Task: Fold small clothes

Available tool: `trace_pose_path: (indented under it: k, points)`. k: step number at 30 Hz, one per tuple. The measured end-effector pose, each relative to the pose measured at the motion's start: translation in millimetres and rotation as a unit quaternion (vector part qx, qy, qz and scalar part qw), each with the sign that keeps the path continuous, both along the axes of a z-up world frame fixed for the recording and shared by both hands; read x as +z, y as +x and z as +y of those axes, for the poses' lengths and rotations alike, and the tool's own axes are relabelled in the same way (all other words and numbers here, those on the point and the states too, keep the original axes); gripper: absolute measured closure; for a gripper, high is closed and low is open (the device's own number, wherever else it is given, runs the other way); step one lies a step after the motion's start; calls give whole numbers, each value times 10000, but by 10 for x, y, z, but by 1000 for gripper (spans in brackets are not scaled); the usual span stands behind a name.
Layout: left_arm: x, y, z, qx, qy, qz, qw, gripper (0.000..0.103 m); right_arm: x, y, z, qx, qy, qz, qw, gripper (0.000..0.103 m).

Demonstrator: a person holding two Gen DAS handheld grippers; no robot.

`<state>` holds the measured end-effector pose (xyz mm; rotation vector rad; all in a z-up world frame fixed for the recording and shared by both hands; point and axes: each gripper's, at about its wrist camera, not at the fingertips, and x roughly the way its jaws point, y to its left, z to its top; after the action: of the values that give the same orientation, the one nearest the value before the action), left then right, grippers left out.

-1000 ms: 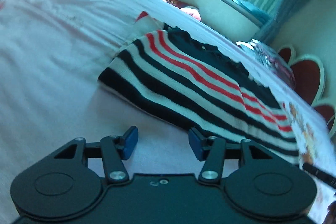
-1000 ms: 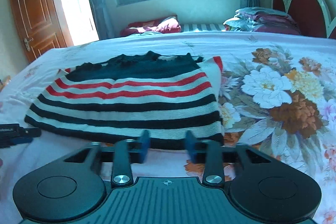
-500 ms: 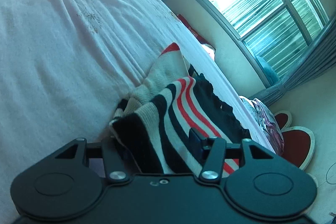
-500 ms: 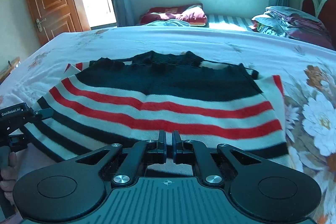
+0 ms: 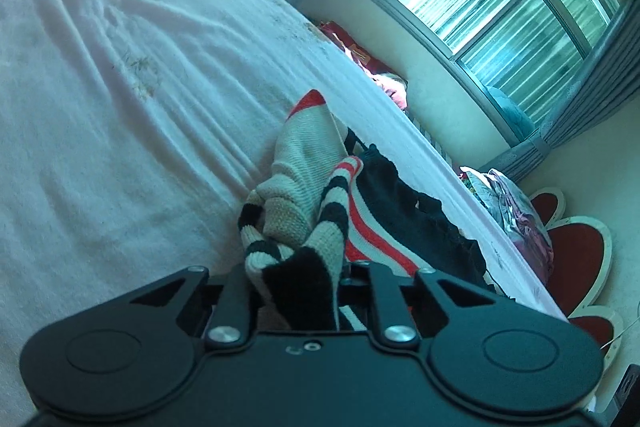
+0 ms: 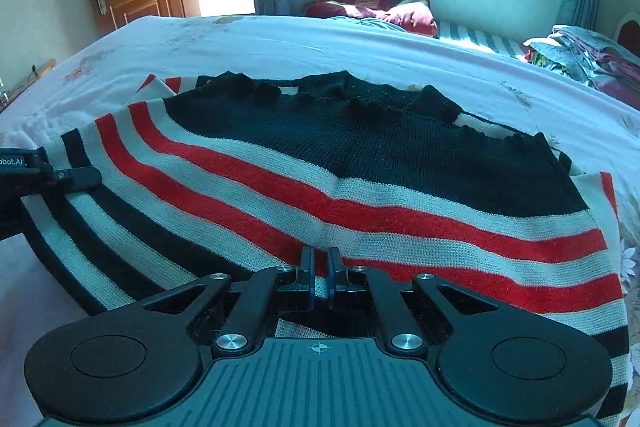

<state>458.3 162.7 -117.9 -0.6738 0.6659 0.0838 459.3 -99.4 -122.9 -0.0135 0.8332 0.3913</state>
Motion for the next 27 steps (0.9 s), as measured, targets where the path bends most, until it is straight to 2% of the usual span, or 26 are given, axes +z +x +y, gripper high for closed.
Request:
trace_pose_path:
  k: [3,5,9,11,14,16,17,18,19,20,21,22,24,25,27]
  points:
    - [295,18,-208,-186,336,-141,9992,89,119,-74,-342,-344,653,-99,9972,97]
    - [517,30,-425,-408,606,-281,9969,89,214,-174,-667,-552,908,-232,9941,97]
    - [918,80,-1117,-1040,1162,-501,9865,89,313,-331,-1330,-977,1159,-291,9880,97]
    - [1047,99,-1581,-1412,1464,-536,9776,89,351,-424,-1662,-1248,1282,-300,9834,97]
    - [1062,118,-2244,-1921,1866,-469,9623,89,450,-574,-2128,-1626,1456,-335,9753,97]
    - [903,175,-2709,-2431,1986,-211,9492,86,512,-671,-2405,-1833,1576,-310,9698,96]
    - [754,209,-2943,-2784,2024,2,9389,77,508,-714,-2524,-1935,1680,-256,9663,96]
    - [558,241,-3179,-3192,2041,333,9249,72,502,-765,-2648,-2028,1829,-157,9619,96]
    - [412,242,-3340,-3492,2023,639,9127,68,489,-793,-2740,-2134,1922,-63,9578,91]
    - [354,182,-3428,-3592,2154,735,9051,68,478,-823,-2826,-2232,1979,4,9545,80]
    - [415,84,-3420,-3574,2257,540,9047,67,495,-858,-2909,-2280,2022,4,9524,52]
    - [510,-3,-3334,-3609,2119,308,9077,65,527,-902,-2975,-2305,2045,-88,9513,43]
    - [717,-164,-2935,-3410,1674,-63,9250,64,589,-935,-3032,-2177,2114,-170,9527,43]
    - [823,-202,-2776,-3275,1616,-248,9306,64,602,-917,-3025,-2101,2181,-140,9529,43]
    - [975,-172,-2474,-2848,1875,-447,9390,64,625,-862,-2964,-1932,2324,-96,9532,43]
